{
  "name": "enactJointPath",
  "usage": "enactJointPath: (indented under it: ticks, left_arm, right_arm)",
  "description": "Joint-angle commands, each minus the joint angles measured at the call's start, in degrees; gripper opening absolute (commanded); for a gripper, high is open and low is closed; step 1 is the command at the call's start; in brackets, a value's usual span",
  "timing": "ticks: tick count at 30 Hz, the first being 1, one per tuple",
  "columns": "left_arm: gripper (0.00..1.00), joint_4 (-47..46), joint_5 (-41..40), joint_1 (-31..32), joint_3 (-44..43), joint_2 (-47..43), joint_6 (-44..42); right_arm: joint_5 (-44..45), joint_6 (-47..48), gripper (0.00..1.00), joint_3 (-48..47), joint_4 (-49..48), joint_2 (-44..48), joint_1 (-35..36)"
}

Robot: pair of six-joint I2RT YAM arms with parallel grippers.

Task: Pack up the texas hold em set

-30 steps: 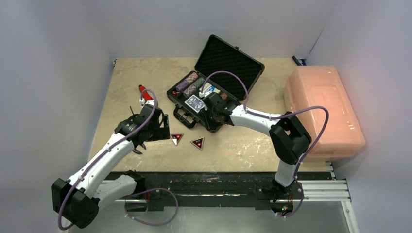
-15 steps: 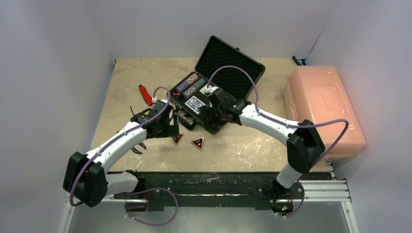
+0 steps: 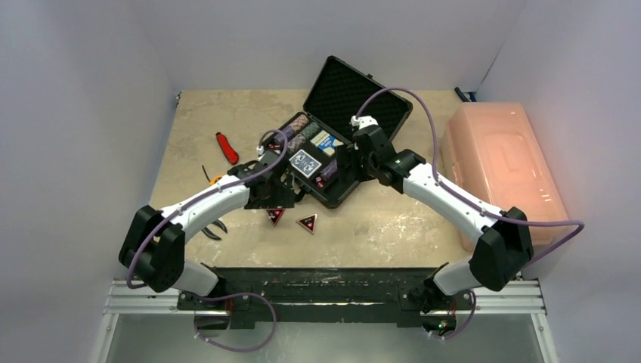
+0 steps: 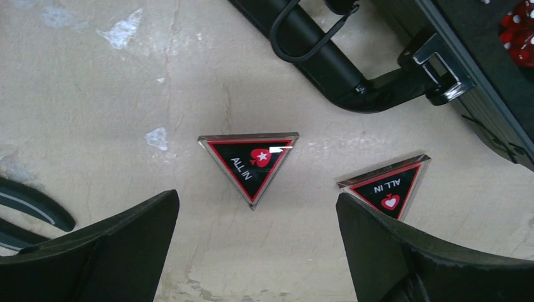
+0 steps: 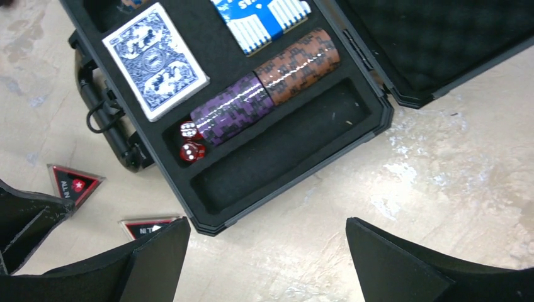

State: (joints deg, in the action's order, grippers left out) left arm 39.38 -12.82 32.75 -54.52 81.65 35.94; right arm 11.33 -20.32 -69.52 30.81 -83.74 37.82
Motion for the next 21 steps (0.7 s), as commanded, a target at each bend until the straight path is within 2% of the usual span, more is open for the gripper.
enactJointPath:
  ticks: [1, 11, 21]
  left_arm:
    - [0.97, -2.2, -1.95, 1.32, -4.08, 2.7, 3.12]
    - [0.94, 2.56, -8.41, 1.87, -5.82, 7.36, 10.06]
    - [0.9, 1.69, -8.06, 1.83, -4.38, 9.0, 16.69]
  right_arm:
    - [1.6, 1.09, 0.99, 1.53, -2.01, 2.42, -1.3]
    - [0.45, 1.42, 0.99, 3.67, -3.46, 3.94, -1.54]
    - [-0.6, 1.58, 0.99, 4.34, -4.31, 3.55, -1.58]
